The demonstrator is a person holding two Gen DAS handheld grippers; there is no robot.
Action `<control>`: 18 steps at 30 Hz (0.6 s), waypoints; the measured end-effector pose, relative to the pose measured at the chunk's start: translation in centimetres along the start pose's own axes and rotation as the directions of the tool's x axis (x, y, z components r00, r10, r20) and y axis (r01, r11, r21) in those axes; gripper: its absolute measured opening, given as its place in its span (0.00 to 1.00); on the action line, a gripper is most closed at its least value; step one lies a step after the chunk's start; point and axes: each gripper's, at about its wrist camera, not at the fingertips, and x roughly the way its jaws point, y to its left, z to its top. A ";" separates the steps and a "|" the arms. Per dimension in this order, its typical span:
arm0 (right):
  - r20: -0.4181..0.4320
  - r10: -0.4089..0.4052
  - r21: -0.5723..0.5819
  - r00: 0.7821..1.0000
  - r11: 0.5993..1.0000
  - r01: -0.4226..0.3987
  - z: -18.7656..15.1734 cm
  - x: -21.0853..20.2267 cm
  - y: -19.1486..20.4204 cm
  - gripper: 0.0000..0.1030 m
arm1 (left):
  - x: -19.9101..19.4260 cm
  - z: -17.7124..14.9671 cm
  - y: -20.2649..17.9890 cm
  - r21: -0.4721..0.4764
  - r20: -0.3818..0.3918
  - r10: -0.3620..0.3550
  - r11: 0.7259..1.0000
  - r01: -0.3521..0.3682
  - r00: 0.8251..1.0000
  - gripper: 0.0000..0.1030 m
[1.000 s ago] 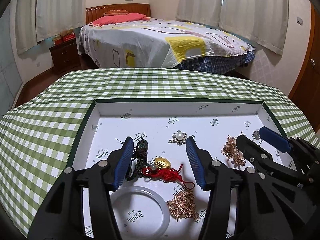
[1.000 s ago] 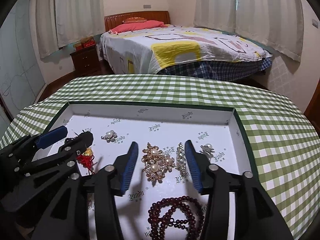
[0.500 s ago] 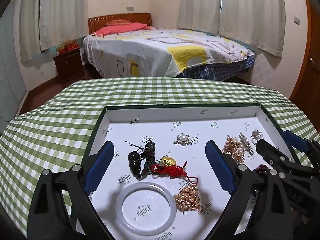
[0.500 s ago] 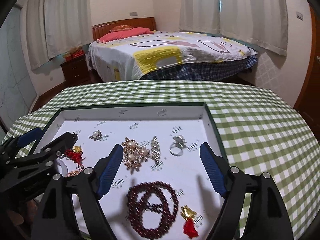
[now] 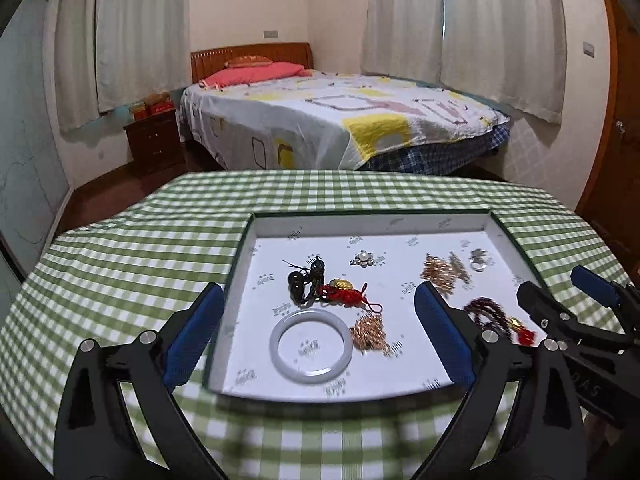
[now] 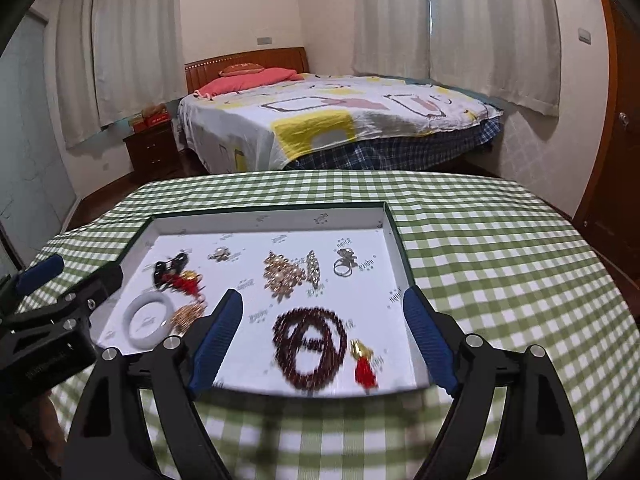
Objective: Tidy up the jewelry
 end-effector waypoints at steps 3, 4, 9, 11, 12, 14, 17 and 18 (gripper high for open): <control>0.018 0.014 0.003 1.000 1.000 -0.014 0.1 -2.6 0.2 0.77 | -2.7 0.1 0.0 -0.005 0.023 -0.001 1.000 0.001 1.000 0.91; 0.025 0.018 0.003 1.000 1.000 -0.018 0.1 -3.2 0.2 0.77 | -3.6 0.1 0.1 -0.009 0.031 -0.004 1.000 0.004 1.000 0.91; 0.082 0.035 -0.022 0.996 0.999 -0.034 0.8 -8.1 0.9 0.78 | -8.1 0.5 0.3 -0.031 0.071 -0.013 0.999 0.015 0.997 0.91; 0.104 0.044 -0.030 0.994 0.999 -0.041 0.9 -9.8 1.2 0.79 | -10.1 0.6 0.5 -0.035 0.102 -0.011 0.999 0.014 0.995 0.92; 0.116 0.050 -0.036 0.992 0.998 -0.046 0.9 -10.6 1.3 0.79 | -11.0 0.7 0.6 -0.035 0.114 -0.008 0.999 0.012 0.993 0.94; 0.140 0.055 -0.055 0.989 0.997 -0.047 0.9 -12.4 1.7 0.79 | -12.8 0.7 0.8 -0.033 0.140 0.001 0.999 0.003 0.990 0.95; 0.175 0.059 -0.072 0.983 0.996 -0.047 0.9 -14.7 2.0 0.80 | -14.6 0.5 1.0 -0.028 0.159 0.008 1.000 -0.004 0.987 0.95; 0.184 0.063 -0.074 0.981 0.996 -0.050 1.0 -15.3 2.1 0.80 | -15.3 0.4 1.1 -0.029 0.164 0.009 1.000 -0.005 0.986 0.95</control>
